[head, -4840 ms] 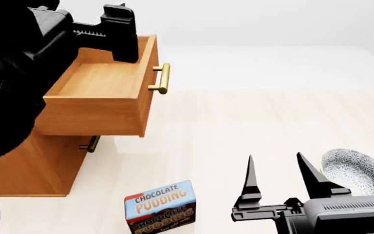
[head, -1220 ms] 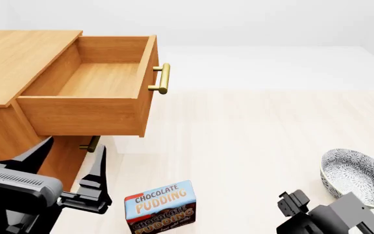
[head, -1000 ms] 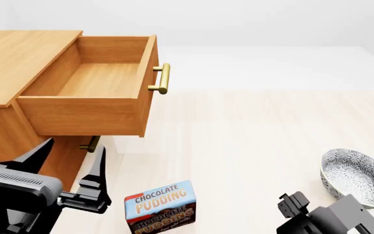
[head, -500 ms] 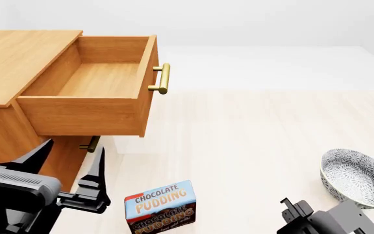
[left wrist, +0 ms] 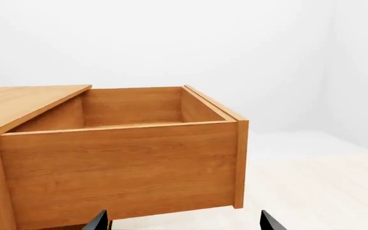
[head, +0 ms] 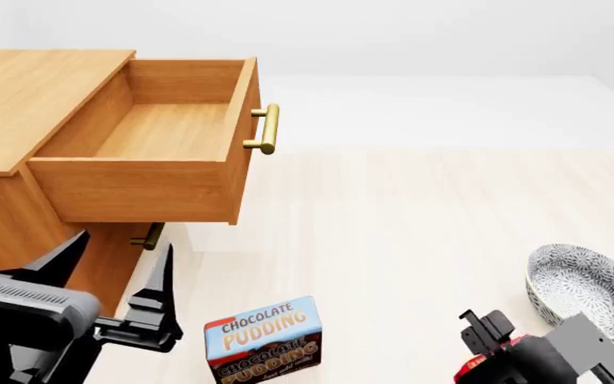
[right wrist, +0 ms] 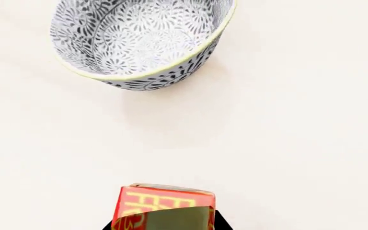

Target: Put the butter at the back in the top drawer of the cabinet and close it.

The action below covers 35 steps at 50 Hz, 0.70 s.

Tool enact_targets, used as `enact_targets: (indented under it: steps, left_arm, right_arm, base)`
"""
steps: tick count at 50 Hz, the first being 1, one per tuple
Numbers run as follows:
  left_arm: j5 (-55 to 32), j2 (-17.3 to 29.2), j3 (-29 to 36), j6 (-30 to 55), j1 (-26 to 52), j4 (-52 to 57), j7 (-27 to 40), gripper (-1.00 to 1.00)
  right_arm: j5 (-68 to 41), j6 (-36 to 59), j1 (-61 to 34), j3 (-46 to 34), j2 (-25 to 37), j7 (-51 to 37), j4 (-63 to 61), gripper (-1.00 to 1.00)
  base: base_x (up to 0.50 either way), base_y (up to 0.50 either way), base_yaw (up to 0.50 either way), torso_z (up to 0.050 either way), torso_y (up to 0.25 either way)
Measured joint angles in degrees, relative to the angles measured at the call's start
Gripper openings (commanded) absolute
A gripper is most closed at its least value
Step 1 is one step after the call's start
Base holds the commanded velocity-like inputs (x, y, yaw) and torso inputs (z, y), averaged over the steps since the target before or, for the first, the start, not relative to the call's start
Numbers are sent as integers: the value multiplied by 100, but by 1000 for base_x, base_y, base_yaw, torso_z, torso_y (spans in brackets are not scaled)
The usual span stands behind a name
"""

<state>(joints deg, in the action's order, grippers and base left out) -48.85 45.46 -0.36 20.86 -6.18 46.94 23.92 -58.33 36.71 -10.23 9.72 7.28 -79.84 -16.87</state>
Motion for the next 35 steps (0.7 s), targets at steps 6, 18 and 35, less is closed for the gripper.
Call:
enact_targets:
  steps: [6, 18, 35]
  left_arm:
    - [11, -11, 47, 15, 13, 24, 11, 100]
    - [81, -70, 227, 72, 99, 101, 31, 100]
    - [514, -331, 938, 576, 727, 534, 385, 100]
  right_arm:
    - [-205, 135, -113, -137, 199, 163, -467, -100]
    - [-866, 505, -621, -343, 726, 595, -1270, -100]
    - [-2621, 1211, -2734, -559, 1392, 286, -1460, -100]
  base:
    - [0, 0, 0, 0, 0]
    - [0, 0, 0, 0, 1]
    - [0, 0, 0, 0, 1]
